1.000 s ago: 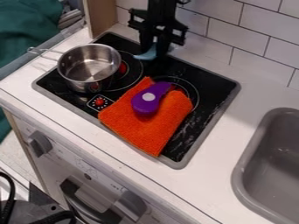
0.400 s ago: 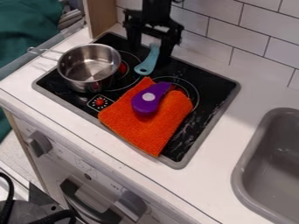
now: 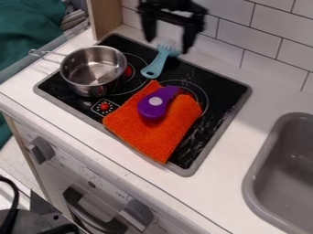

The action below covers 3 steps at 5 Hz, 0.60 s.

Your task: Move the brash from the right top corner of the stove and put it in on the top middle burners

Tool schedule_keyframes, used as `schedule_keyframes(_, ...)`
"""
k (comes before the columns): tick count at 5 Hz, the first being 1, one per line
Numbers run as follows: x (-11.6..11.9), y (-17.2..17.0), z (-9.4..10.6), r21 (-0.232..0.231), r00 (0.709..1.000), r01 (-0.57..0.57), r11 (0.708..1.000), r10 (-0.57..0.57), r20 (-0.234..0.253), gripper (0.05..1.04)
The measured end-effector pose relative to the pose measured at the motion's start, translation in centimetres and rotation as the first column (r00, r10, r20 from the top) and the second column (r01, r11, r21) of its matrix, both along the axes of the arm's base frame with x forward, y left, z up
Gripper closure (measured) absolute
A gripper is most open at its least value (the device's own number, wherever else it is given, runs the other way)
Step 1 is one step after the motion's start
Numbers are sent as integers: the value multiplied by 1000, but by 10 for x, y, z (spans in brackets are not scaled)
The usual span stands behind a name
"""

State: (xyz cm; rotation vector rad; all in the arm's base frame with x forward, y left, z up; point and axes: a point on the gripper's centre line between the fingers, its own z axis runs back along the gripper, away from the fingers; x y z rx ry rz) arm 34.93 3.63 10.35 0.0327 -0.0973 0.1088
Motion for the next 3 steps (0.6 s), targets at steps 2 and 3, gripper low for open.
schedule_keyframes(2, -8, -28, -2, -5, 999, 23, 1000, -23, -27, 82)
schedule_keyframes(3, -9, -30, 0, -4, 1000, 23, 1000, -23, -12, 82)
